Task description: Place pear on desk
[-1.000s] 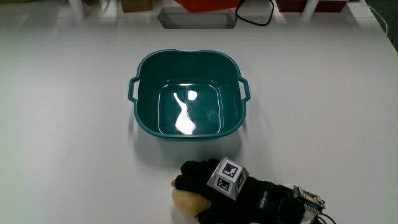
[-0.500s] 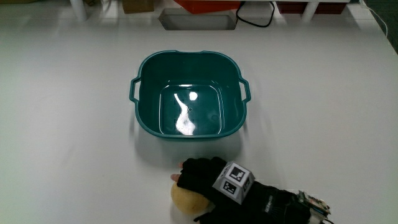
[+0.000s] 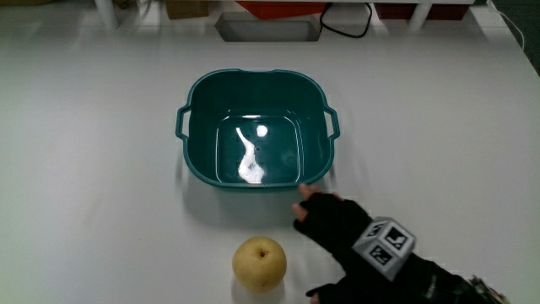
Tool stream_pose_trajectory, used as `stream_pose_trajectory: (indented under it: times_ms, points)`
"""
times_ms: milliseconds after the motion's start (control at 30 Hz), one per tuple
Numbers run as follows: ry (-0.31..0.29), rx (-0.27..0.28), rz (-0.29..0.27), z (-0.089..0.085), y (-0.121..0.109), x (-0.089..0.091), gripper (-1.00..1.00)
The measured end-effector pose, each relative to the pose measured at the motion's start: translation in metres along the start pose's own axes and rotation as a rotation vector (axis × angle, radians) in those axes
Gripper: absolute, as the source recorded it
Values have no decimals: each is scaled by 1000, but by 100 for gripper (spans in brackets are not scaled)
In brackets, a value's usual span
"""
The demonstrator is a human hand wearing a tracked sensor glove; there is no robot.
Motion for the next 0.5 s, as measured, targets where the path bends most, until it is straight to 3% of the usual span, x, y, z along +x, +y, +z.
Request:
stream_pose_trajectory:
  times_ms: [67,133,200,500]
  points:
    - [36,6,-18,-12,-13,10,-100]
    - [8,-2,-46,-6,-22,8,-100]
    - [-50,41,-85,3,-28,3,-100]
    - [-42,33,-98,-2,-31,6,-100]
